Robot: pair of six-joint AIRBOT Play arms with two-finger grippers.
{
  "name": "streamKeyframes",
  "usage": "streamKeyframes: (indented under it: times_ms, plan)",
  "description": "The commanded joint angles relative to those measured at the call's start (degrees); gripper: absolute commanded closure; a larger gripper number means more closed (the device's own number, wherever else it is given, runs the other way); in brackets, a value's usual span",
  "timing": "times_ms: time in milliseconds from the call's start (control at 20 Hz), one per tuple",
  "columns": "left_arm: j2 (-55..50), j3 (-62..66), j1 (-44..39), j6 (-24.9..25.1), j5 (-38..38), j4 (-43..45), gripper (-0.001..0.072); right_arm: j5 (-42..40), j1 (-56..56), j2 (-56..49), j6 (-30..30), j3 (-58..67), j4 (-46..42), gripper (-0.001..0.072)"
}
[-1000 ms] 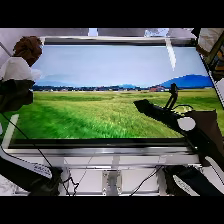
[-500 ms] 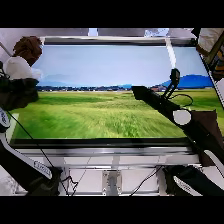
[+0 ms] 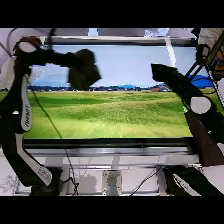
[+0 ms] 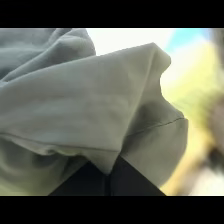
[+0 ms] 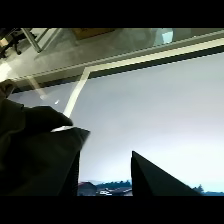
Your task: Fold the shirts.
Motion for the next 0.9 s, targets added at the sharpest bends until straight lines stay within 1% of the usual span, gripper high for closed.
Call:
streamKeyframes:
  times_ms: [0,50,100,150,200,250,300,350,400,450,500,550,650,750,850]
  plan:
    - [3.72,0.26,-13.49,8.46,4.83,-11.32,0.0697,8.68,-6.25,0.81,0.00,2.62,-4.02,0.0346]
    - [5.44,0.26,-14.69,10.19,5.73,-10.75,0.0697,11.23,-7.56,1.27,0.00,2.62,-5.31,0.0345]
    - [7.23,0.26,-14.95,10.16,6.58,-6.97,0.0697,14.14,-8.59,1.57,0.00,2.62,-6.25,0.0345]
    - [8.66,0.24,-14.58,7.61,7.50,0.02,0.0697,16.90,-9.31,1.60,0.02,2.60,-6.97,0.0345]
    - [9.68,0.24,-14.05,1.51,7.61,10.49,0.0696,19.41,-9.68,1.53,0.00,2.49,-7.56,0.0344]
    - [10.14,0.24,-13.35,-5.60,6.01,23.15,0.0679,21.33,-9.68,1.49,0.00,2.45,-8.26,0.0342]
    - [10.12,0.07,-12.83,-11.45,2.49,34.95,0.0418,23.10,-9.64,1.42,-0.02,2.45,-8.83,0.0336]
    - [10.12,-0.90,-12.66,-15.85,-0.90,44.52,0.0017,24.26,-9.64,1.31,-0.02,2.45,-9.05,0.0336]
    - [10.12,-2.12,-12.46,-19.06,-4.63,52.63,0.0006,25.03,-9.64,1.09,-0.42,2.45,-9.53,0.0335]
    - [10.12,-3.30,-12.35,-20.63,-7.69,57.66,0.0006,25.49,-9.66,0.85,-0.72,2.45,-9.60,0.0335]
    - [10.12,-4.46,-12.33,-20.87,-9.55,60.28,0.0007,26.18,-9.64,0.39,-0.87,2.43,-9.60,0.0335]
    - [10.10,-5.25,-12.33,-21.20,-10.01,60.98,0.0007,27.56,-9.64,-0.20,-0.87,2.43,-9.60,0.0335]
    - [10.10,-6.49,-12.33,-22.97,-7.34,59.89,0.0008,31.50,-9.66,-1.81,-1.51,1.25,-9.62,0.0335]
    - [10.01,-8.13,-12.35,-23.30,-3.21,54.66,0.0008,33.42,-9.66,-3.98,-1.53,-3.17,-9.60,0.0335]
    - [8.92,-9.18,-12.39,-23.23,-2.43,47.74,0.0008,34.71,-9.64,-6.80,-1.51,-8.76,-8.63,0.0334]
